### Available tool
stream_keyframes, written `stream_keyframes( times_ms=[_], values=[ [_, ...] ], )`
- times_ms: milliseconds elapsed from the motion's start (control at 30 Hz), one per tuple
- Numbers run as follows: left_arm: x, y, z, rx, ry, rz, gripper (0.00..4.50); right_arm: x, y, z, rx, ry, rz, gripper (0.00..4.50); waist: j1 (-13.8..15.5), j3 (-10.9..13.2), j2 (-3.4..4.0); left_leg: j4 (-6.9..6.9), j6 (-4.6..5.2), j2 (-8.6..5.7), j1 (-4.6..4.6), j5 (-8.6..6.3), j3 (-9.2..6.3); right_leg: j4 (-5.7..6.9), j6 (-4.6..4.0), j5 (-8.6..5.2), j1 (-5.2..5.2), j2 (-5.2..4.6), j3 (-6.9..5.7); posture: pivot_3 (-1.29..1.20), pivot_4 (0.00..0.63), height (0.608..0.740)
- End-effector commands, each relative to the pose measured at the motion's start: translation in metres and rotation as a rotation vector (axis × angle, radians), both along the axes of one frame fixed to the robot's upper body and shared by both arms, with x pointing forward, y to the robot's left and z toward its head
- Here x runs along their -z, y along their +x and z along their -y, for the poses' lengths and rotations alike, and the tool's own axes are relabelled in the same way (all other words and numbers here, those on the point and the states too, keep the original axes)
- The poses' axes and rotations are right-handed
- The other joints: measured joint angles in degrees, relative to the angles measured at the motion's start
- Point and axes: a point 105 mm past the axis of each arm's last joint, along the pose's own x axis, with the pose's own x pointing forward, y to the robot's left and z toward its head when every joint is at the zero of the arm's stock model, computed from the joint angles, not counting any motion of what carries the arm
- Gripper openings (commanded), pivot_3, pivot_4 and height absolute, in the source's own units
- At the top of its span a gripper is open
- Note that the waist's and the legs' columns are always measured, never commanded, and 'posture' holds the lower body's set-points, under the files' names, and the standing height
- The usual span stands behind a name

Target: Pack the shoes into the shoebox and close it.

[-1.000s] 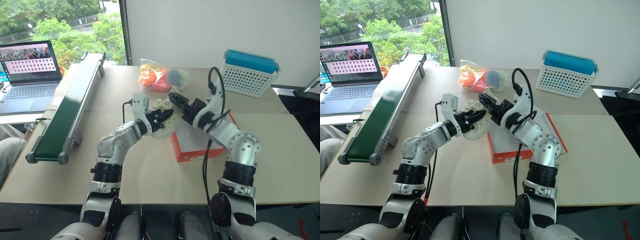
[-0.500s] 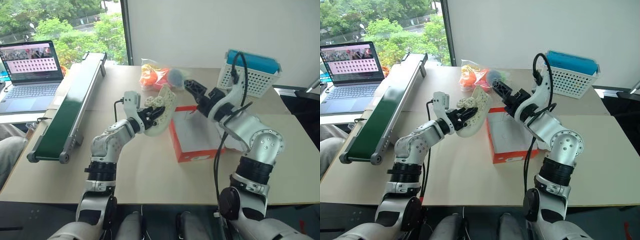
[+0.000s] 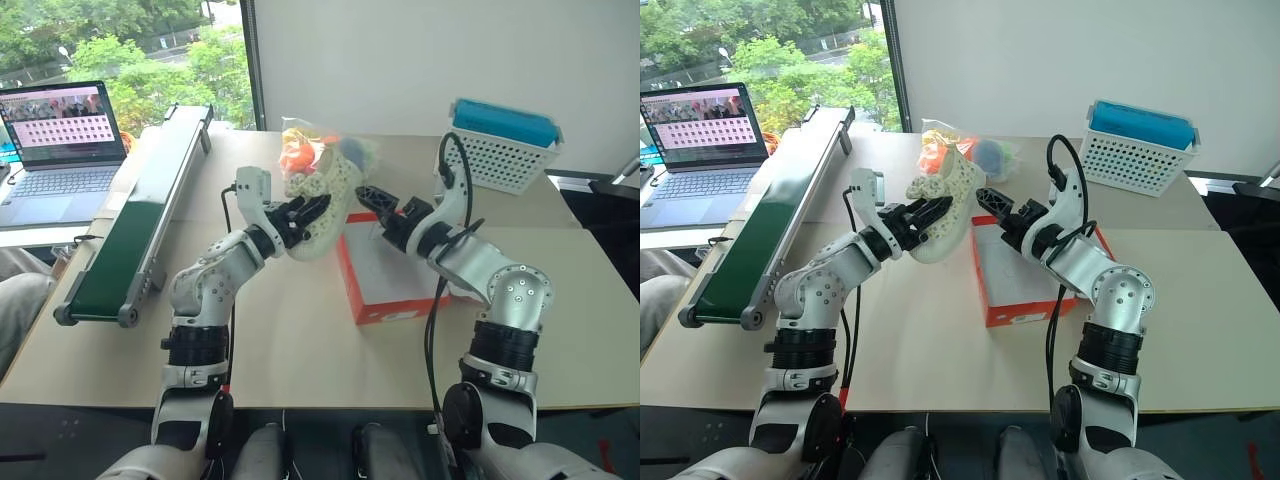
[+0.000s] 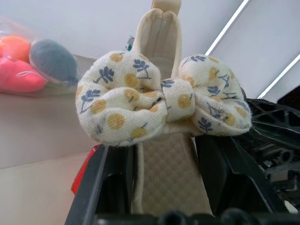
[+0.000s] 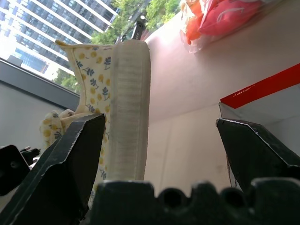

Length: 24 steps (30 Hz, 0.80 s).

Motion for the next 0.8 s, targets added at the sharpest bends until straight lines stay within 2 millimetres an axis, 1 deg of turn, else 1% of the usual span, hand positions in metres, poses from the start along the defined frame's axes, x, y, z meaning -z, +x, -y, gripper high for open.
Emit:
stream_keyframes(
  times_ms=[33,167,300,433,467,533,567,600,633,667,733,800],
  values=[
    [-0.017,-0.009,0.01,0.046,-0.018,0.068,1.98,-0.018,-0.002,-0.007,-0.036,0.053,0.057,4.5,-0.02,0.0,0.0,0.0,0.0,0.0,0.0,0.0,0.0,0.0,0.0,0.0,0.0,0.0,0.0,0.0,0.15,0.705],
    [-0.018,-0.009,0.012,0.048,-0.02,0.072,1.98,-0.021,-0.002,-0.012,-0.057,0.056,0.061,4.5,-0.04,0.02,0.03,-0.01,0.0,0.01,0.0,0.0,0.0,0.0,0.0,0.0,-0.01,0.01,0.0,0.0,0.15,0.705],
    [-0.02,-0.01,0.017,0.063,-0.02,0.078,1.98,-0.015,0.0,-0.017,-0.066,0.049,0.038,4.5,-0.05,0.02,0.04,-0.01,0.0,0.01,0.0,0.0,0.0,-0.01,0.0,0.0,0.0,0.01,0.0,0.0,0.15,0.705],
    [-0.02,-0.01,0.017,0.066,-0.018,0.079,1.98,-0.009,0.005,-0.013,-0.039,0.062,0.015,4.5,-0.05,0.03,0.04,-0.01,0.0,0.01,0.0,0.0,0.0,-0.02,0.0,0.0,0.0,0.01,0.0,0.0,0.15,0.705],
    [-0.02,-0.01,0.017,0.065,-0.018,0.078,1.89,-0.009,0.006,-0.011,-0.031,0.064,0.012,4.0,-0.03,0.03,0.04,-0.01,0.0,0.0,-0.01,0.0,0.0,-0.02,0.0,0.0,-0.01,0.01,0.0,0.0,0.15,0.705],
    [-0.019,-0.01,0.017,0.064,-0.014,0.079,1.89,-0.009,0.006,-0.01,-0.024,0.071,0.013,3.53,-0.03,0.03,0.05,-0.01,0.0,0.01,-0.01,0.0,0.0,-0.02,0.0,0.0,0.0,0.01,0.0,0.0,0.15,0.705],
    [-0.019,-0.01,0.017,0.064,-0.015,0.078,1.89,-0.009,0.006,-0.01,-0.023,0.076,0.014,3.08,-0.03,0.03,0.05,-0.01,0.0,0.0,-0.02,0.0,0.0,-0.01,0.0,0.0,-0.01,0.01,0.0,0.0,0.15,0.705],
    [-0.019,-0.01,0.017,0.064,-0.016,0.077,1.89,-0.01,0.006,-0.01,-0.024,0.08,0.016,2.86,-0.04,0.03,0.05,-0.01,0.01,0.0,-0.02,0.0,0.0,-0.01,0.0,0.0,0.0,0.01,0.0,0.0,0.15,0.705],
    [-0.019,-0.01,0.017,0.063,-0.015,0.077,1.89,-0.01,0.006,-0.01,-0.024,0.083,0.017,2.48,-0.04,0.03,0.05,-0.01,0.01,0.0,-0.02,0.0,0.0,-0.01,0.0,0.0,0.0,0.01,0.0,0.0,0.15,0.705],
    [-0.019,-0.009,0.016,0.061,-0.016,0.075,1.89,-0.011,0.005,-0.01,-0.024,0.089,0.021,1.99,-0.04,0.03,0.05,-0.01,0.01,0.01,-0.02,0.0,0.0,-0.02,0.0,0.0,0.0,0.01,0.0,0.0,0.15,0.705],
    [-0.018,-0.009,0.016,0.059,-0.013,0.072,1.89,-0.013,0.005,-0.01,-0.024,0.095,0.026,1.36,-0.05,0.03,0.05,-0.01,0.01,0.01,-0.01,0.0,0.0,-0.03,0.0,0.0,-0.01,0.01,0.0,0.0,0.15,0.705],
    [-0.018,-0.009,0.016,0.059,-0.012,0.072,1.89,-0.017,0.004,-0.012,-0.031,0.111,0.036,0.85,-0.05,0.03,0.05,-0.01,0.0,0.01,-0.01,0.0,0.0,-0.03,0.0,0.0,-0.01,0.01,0.0,0.0,0.15,0.705]
  ],
)
